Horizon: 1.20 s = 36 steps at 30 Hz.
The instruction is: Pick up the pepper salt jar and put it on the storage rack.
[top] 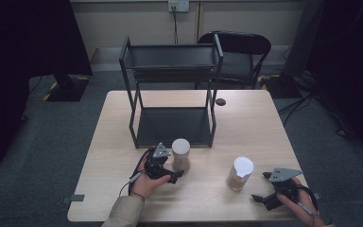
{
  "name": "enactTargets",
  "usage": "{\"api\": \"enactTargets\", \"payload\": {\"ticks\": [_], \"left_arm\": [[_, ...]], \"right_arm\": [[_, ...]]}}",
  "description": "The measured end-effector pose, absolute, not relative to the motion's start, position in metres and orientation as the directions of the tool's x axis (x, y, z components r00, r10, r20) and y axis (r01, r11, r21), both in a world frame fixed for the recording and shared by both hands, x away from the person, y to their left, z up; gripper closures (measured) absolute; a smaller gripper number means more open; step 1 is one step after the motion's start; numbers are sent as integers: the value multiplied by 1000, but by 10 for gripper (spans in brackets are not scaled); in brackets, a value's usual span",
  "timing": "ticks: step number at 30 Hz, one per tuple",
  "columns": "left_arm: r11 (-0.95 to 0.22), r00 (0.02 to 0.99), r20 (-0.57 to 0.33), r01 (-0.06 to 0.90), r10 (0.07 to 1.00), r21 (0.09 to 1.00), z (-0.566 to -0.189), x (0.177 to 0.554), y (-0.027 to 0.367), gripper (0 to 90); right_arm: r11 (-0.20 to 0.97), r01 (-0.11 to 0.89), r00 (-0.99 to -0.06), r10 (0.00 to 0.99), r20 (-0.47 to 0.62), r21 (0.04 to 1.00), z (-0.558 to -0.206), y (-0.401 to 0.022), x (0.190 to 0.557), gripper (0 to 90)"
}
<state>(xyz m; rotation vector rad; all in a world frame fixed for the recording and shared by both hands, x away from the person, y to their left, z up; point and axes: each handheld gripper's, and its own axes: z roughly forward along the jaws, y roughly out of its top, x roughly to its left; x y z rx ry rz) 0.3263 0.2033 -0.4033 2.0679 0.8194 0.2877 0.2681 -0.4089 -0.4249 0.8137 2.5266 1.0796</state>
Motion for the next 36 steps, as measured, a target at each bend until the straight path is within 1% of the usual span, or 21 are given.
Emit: {"api": "enactTargets", "payload": {"ticks": [15, 17, 18, 24, 29, 34, 36], "left_arm": [[-359, 748, -110, 436, 655, 825, -395, 331, 198, 40], [-361, 748, -107, 434, 655, 825, -394, 333, 195, 56], [-361, 748, -107, 434, 655, 825, -394, 333, 195, 79], [-361, 756, -100, 419, 647, 833, -393, 337, 191, 116], [-347, 767, -108, 405, 633, 846, -393, 341, 191, 191], [-357, 779, -103, 395, 618, 846, -393, 344, 190, 226], [-369, 791, -92, 380, 604, 848, -392, 346, 189, 260]], "right_arm": [[563, 388, -804, 594, -30, 729, -425, -409, 268, 0], [563, 389, -804, 594, -30, 729, -425, -409, 268, 0], [563, 389, -804, 594, -30, 729, -425, -409, 268, 0], [563, 388, -804, 594, -30, 729, -425, -409, 268, 0], [563, 389, -804, 594, -30, 729, -425, -409, 268, 0], [563, 388, -804, 594, -30, 729, -425, -409, 268, 0], [563, 388, -804, 594, -30, 729, -425, -409, 268, 0]]}}
